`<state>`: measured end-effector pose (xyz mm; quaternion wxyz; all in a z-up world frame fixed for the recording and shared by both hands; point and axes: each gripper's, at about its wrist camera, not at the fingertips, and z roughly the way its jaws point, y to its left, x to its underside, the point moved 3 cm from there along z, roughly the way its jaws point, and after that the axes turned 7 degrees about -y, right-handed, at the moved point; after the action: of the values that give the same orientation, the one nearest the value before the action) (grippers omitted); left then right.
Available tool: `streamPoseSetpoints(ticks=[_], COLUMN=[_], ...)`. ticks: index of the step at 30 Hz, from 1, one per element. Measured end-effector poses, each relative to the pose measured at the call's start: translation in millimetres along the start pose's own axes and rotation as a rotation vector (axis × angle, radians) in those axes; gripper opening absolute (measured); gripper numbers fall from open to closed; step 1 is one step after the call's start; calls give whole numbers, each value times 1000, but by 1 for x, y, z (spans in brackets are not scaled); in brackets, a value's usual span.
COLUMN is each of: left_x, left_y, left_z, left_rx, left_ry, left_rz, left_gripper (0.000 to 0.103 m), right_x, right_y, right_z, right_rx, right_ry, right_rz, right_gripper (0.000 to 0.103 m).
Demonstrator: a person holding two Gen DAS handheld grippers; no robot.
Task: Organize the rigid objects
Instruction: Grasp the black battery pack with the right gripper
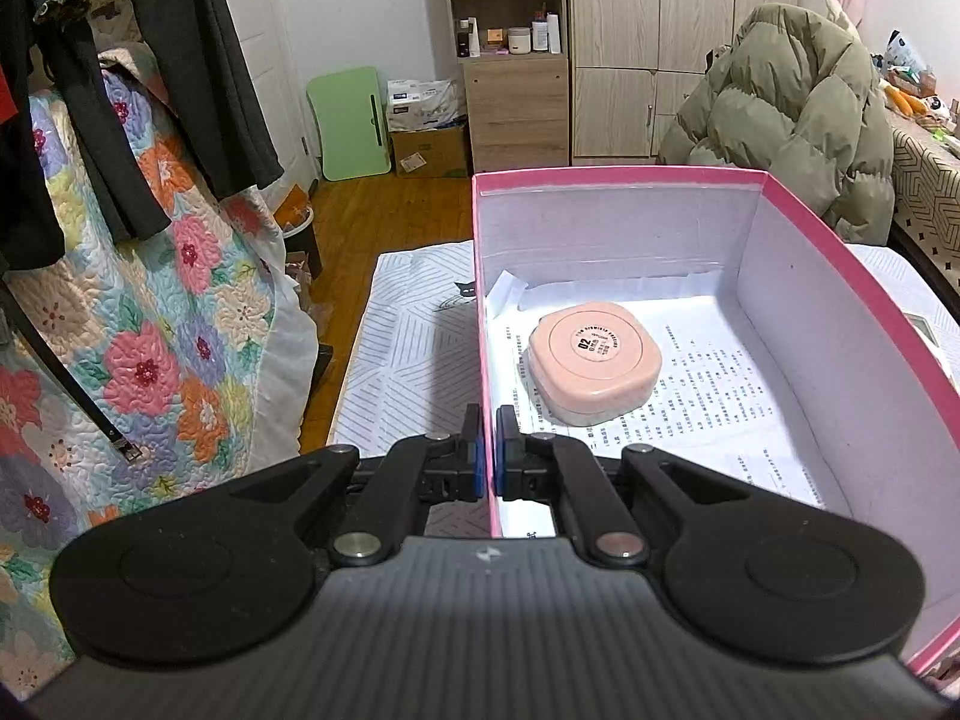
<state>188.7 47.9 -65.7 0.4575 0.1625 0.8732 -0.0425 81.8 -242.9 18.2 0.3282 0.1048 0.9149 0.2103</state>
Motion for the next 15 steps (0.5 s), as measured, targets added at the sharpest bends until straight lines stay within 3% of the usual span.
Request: streamPoseSetpoints(ticks=[3,9,13,15], left_x=[0,0,0,1], left_y=[0,-1,-1,-1], left_z=[0,0,0,-1], left_rx=[-1,-1,-5,-8], left_ry=[0,1,1,1], left_rz=[4,1,10,14], left_gripper=[3,3,3,3], right_x=[19,56,72,77], right_y=[-18,-57,-80,-85], right_z=[6,39,67,74], right_rx=[66,297,348,369], right_ry=[18,30,76,74], right_rz=[4,-50,-17,-21], right_gripper=[79,80,82,90])
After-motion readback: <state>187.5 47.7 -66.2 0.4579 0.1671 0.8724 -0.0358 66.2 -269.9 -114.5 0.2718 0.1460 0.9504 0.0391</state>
